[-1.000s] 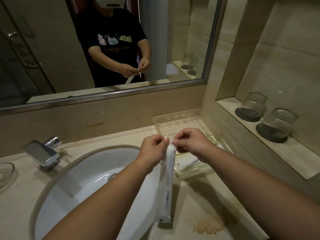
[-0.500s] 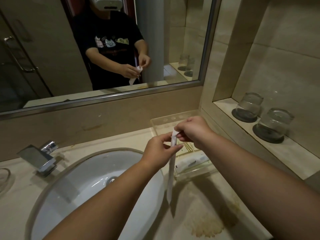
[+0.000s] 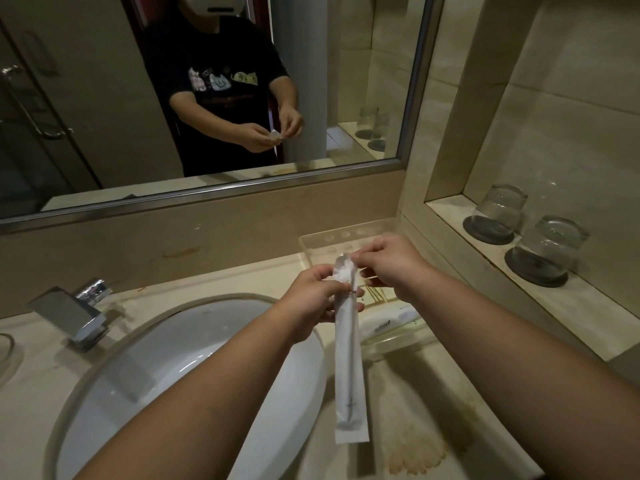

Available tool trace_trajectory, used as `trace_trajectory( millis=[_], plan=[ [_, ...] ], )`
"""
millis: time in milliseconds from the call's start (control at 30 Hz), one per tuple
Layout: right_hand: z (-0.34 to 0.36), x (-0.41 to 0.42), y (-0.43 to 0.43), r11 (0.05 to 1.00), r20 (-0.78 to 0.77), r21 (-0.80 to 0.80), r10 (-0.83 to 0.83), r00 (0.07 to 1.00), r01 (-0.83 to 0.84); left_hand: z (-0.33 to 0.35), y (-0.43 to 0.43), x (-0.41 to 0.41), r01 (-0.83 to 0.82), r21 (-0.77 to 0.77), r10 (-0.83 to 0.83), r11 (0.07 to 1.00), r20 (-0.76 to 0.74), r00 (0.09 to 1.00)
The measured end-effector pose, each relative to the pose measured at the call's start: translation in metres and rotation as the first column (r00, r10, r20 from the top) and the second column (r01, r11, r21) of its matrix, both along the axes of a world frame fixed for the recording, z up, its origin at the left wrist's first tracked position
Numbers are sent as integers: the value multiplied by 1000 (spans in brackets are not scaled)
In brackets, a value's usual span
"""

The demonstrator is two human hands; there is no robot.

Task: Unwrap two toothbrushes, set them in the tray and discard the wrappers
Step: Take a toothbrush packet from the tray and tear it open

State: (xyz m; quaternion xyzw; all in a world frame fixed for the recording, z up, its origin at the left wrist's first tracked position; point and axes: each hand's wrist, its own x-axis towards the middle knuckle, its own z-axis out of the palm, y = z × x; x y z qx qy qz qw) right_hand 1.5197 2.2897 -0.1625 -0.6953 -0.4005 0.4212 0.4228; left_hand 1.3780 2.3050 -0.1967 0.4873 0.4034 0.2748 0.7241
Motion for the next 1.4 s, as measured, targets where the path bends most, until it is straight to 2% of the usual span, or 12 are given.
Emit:
trace_trajectory(
  millis=[100, 267, 500, 567, 633, 700, 767, 1000, 1167, 1333, 1400],
  plan=[
    [1, -5, 0, 999, -19, -10, 43, 999, -43, 2, 0, 4, -97, 27, 97, 995, -12, 995],
    [5, -6, 0, 993, -152, -12, 111, 982, -114, 1, 1, 6, -236, 173, 239, 956, 6, 971],
    [4, -8, 5, 988, -136, 2, 155, 979, -156, 5, -1, 4, -224, 267, 231, 937, 6, 973],
    [1, -10, 5, 989, -59, 23, 148, 987, -147, 7, -3, 4, -223, 289, 240, 931, -25, 970],
    [-1, -14, 3, 986, 134, 57, 146, 980, -155, 5, -3, 3, -242, 347, 284, 906, -75, 956],
    [0, -17, 2, 977, 412, 76, 149, 899, -197, 4, -3, 2, -260, 413, 338, 873, -129, 932],
    [4, -20, 0, 964, 568, 75, 170, 805, -256, 2, 0, 1, -263, 418, 344, 870, -131, 930],
    [8, -23, -2, 915, 646, 22, 294, 705, -403, 7, 3, -1, -270, 390, 341, 880, -123, 932],
    [6, -25, -3, 897, 792, 52, 231, 565, -439, 7, 7, -1, -272, 435, 395, 858, -223, 891],
    [-2, -24, -6, 850, 864, 181, 103, 493, -494, 8, 11, 0, -307, 420, 433, 854, -246, 867],
    [-7, -25, -9, 817, 866, 257, 43, 499, -516, 8, 11, 1, -323, 393, 436, 861, -242, 867]
  ],
)
